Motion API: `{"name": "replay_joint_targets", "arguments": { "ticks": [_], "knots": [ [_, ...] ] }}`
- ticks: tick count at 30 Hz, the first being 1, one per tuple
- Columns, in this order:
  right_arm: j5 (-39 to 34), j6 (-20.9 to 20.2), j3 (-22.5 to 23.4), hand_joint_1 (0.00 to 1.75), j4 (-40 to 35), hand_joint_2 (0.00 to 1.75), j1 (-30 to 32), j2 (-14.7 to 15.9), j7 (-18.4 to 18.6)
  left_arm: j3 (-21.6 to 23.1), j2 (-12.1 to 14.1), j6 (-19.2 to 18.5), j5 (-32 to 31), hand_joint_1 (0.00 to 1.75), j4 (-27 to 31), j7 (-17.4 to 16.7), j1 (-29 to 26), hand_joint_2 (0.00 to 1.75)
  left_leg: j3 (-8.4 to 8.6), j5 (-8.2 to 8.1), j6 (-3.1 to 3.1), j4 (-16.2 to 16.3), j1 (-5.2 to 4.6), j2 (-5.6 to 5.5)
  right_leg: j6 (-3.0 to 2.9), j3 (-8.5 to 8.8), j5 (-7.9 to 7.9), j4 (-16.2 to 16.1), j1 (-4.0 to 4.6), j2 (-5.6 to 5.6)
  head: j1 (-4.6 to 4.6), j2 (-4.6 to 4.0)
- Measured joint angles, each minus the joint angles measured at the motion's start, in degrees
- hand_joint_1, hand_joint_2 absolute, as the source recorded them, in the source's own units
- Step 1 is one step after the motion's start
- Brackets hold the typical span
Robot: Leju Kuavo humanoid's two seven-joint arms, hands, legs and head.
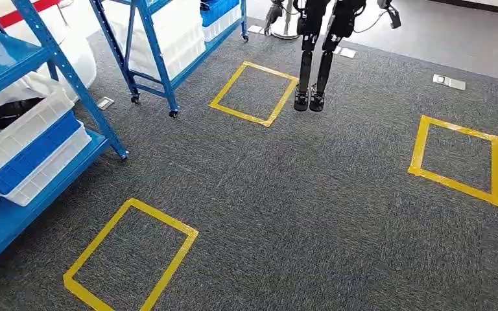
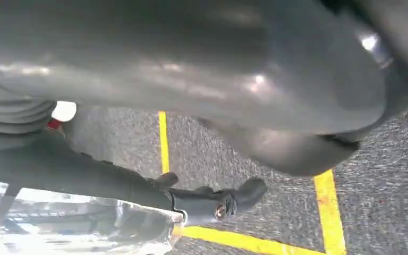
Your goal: Take the parts from the cabinet and place them on the table.
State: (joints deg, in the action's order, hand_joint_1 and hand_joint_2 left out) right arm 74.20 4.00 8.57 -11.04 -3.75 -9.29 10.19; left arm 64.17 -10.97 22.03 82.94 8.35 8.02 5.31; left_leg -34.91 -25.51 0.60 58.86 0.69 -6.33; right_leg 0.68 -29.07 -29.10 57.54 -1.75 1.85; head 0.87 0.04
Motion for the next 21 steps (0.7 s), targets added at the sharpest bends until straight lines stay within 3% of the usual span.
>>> {"name": "replay_joint_targets", "arguments": {
  "ticks": [1,2,4,5,6,7,8,9,10,14,15,16,17,18,19,20,21],
  "knots": [
    [0.0,0.1,0.0,0.0,0.0,0.0,0.0,-0.1,0.0,0.0,0.0,0.0,0.1,0.0,0.0,0.3,0.0,0.0,-0.91,-1.87,-0.21,2.1,-0.35,3.47,-0.59,-0.08,0.08,-0.1,0.16,-0.64,-0.38,0.0],
    [0.0,0.3,0.0,0.0,0.0,0.0,0.1,-0.2,-0.1,0.0,0.0,0.0,0.2,0.0,0.0,0.7,0.0,0.0,-2.71,-4.51,-0.44,6.1,-0.28,5.06,-1.0,-0.1,0.04,0.0,0.41,-1.55,-0.9,0.0],
    [0.1,0.5,0.0,0.0,0.0,0.0,0.4,-0.1,-0.1,0.0,0.0,0.0,0.3,0.0,0.0,1.3,0.0,0.0,-6.89,-8.7,-0.8,15.5,-0.13,5.85,-1.18,-0.19,-0.07,0.0,0.74,-3.53,-0.81,0.0],
    [0.2,0.6,0.0,0.0,0.0,0.0,0.4,0.0,-0.1,0.0,0.0,0.1,0.4,0.0,0.0,1.4,0.0,0.0,-8.02,-9.16,-0.93,18.0,-0.07,6.02,-1.2,-0.24,-0.11,0.0,0.86,-4.45,-0.83,0.0],
    [0.2,0.6,0.0,0.0,0.0,0.0,0.4,0.0,-0.1,0.0,0.0,0.2,0.4,0.0,0.0,1.5,-0.1,0.0,-7.58,-8.2,-0.96,17.4,-0.03,6.21,-1.18,-0.23,-0.13,0.0,0.88,-5.29,-0.79,0.0],
    [0.2,0.6,0.0,0.0,0.0,0.0,0.3,0.0,-0.2,0.0,0.0,0.1,0.4,0.0,0.0,1.6,-0.1,0.0,-6.03,-6.53,-0.93,14.6,-0.03,6.42,-1.22,-0.19,-0.19,0.0,0.87,-5.92,-0.87,0.0],
    [0.2,0.6,0.0,0.0,0.0,0.0,0.2,-0.1,-0.2,0.0,0.0,0.1,0.4,0.0,0.0,1.7,-0.1,0.0,-3.13,-4.14,-0.86,9.5,-0.04,7.03,-1.24,-0.07,-0.24,0.0,0.87,-6.6,-0.85,0.0],
    [0.2,0.6,-0.1,0.0,0.0,0.0,0.1,-0.2,-0.3,0.0,0.0,0.1,0.4,0.0,0.0,1.7,-0.1,0.0,0.11,-2.11,-0.65,3.9,-0.05,8.87,-1.28,0.13,-0.34,0.0,0.91,-7.16,-0.85,0.02],
    [0.2,0.6,-0.1,0.0,0.0,0.0,0.1,-0.2,-0.4,0.0,0.0,0.1,0.4,0.0,0.0,1.7,0.0,0.0,2.31,-2.07,-0.38,0.0,-0.33,11.95,-0.98,0.22,-0.57,0.1,1.51,-7.65,-0.92,0.02],
    [0.2,0.7,-0.2,0.0,0.0,0.0,-0.1,-0.2,-0.5,0.0,0.0,0.1,0.4,0.0,0.0,1.8,-0.1,0.0,1.8,-1.78,0.82,-0.3,-0.97,8.94,-0.01,0.68,-0.81,-0.2,2.01,-9.83,-0.66,0.0],
    [0.2,0.7,-0.2,0.0,-0.1,0.0,-0.1,-0.2,-0.5,0.0,-0.2,0.1,0.4,0.0,0.0,1.8,0.0,0.0,2.26,-1.07,1.7,-1.1,-0.23,8.04,0.45,0.17,-1.33,0.1,2.33,-10.07,-0.74,0.0],
    [0.2,0.7,-0.2,0.0,-0.1,0.0,-0.3,-0.2,-0.5,0.0,-0.2,0.1,0.4,0.0,0.0,1.8,0.0,0.0,2.24,-0.89,1.95,-1.3,-0.37,7.56,0.49,-0.01,-2.43,1.8,1.68,-6.83,-0.61,0.0],
    [0.2,0.7,-0.2,0.0,-0.1,0.0,-0.2,-0.2,-0.5,0.0,-0.2,0.1,0.4,0.0,0.0,1.8,0.0,0.0,2.09,-0.72,2.31,-1.3,-0.11,7.04,0.14,-1.46,-4.25,4.9,1.55,-4.41,-0.37,0.02],
    [0.2,0.7,-0.2,0.0,-0.1,0.0,-0.1,-0.2,-0.5,0.0,-0.2,0.1,0.4,0.0,0.0,1.8,0.0,0.0,1.9,-0.68,2.37,-1.3,-0.06,6.17,-0.05,-3.86,-6.59,10.0,1.39,-2.9,-0.2,0.0],
    [0.2,0.7,-0.2,0.0,-0.1,0.0,0.0,-0.2,-0.5,0.0,-0.2,0.1,0.4,0.0,0.0,1.8,0.0,0.0,1.73,-0.6,2.4,-1.3,-0.07,5.26,-0.02,-6.08,-8.37,14.7,1.28,-2.38,-0.24,0.0],
    [0.2,0.7,-0.2,0.0,-0.1,0.0,0.0,-0.2,-0.5,0.0,-0.2,0.1,0.4,0.0,0.0,1.8,0.0,0.0,1.68,-0.56,2.37,-1.2,-0.08,4.4,0.31,-7.39,-8.99,17.5,1.22,-2.24,-0.24,0.0],
    [0.2,0.7,-0.2,0.0,-0.1,0.0,0.1,-0.2,-0.5,0.0,-0.2,0.1,0.4,0.0,0.0,1.8,-0.1,0.0,1.7,-0.5,2.28,-1.2,-0.07,3.57,0.76,-7.41,-8.44,17.5,1.08,-2.23,-0.24,0.0]
  ]
}}
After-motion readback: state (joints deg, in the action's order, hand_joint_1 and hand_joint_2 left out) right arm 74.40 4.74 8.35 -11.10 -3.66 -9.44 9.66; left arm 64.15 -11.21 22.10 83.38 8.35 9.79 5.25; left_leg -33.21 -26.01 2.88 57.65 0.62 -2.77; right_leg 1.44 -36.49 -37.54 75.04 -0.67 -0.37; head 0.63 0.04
